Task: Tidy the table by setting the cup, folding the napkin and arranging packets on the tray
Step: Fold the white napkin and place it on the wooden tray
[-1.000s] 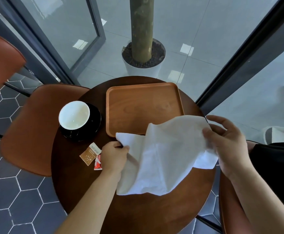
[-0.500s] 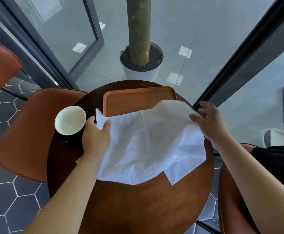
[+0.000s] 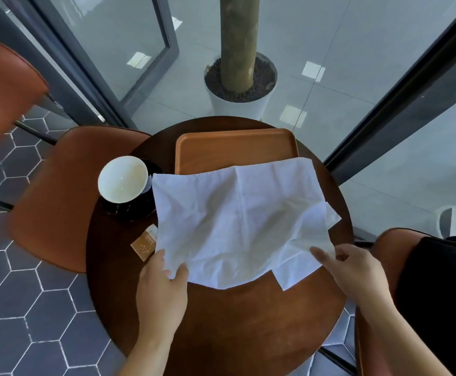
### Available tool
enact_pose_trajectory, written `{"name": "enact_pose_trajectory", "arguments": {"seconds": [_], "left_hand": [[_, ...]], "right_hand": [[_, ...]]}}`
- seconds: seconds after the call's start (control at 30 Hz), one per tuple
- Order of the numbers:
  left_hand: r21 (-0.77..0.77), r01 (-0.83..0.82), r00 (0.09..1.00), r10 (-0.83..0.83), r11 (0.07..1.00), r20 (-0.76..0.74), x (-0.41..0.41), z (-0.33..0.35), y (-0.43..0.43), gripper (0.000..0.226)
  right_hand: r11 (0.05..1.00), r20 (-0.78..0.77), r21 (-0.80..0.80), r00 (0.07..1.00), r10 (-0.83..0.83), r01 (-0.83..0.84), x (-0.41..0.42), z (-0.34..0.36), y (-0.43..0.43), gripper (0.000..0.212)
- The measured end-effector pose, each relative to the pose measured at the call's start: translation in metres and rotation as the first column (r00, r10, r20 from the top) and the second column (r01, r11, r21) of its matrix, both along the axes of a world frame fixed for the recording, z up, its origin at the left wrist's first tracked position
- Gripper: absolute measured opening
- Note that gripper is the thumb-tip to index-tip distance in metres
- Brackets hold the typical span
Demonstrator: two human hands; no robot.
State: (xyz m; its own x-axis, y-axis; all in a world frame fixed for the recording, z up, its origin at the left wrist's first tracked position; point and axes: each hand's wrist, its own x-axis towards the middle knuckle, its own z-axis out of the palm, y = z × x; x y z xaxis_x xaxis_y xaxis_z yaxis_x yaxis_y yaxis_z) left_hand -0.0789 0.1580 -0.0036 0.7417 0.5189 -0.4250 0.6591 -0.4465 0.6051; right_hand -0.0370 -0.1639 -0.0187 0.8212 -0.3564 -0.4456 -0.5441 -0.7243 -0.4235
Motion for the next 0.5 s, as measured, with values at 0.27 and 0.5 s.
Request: {"name": "enact_pose_trajectory", "arguments": {"seconds": [0.27,0.5], "left_hand": [[-0.14,-0.256,0.965,0.243,0.957,-0.098,-0.001,-0.014,0.018,0.059],[-0.263,-0.367,0.929,0.335,0.892,-0.159,-0.004,-0.022,0.023,0.04]], "right_hand": [[0.97,0.192,0.243,0.979,-0.066,0.018,0.003,0.007,0.003,0.024],[0.719,0.173,0.661,0.889,-0.424,0.215,0.01,0.018,0.003,0.017]]}}
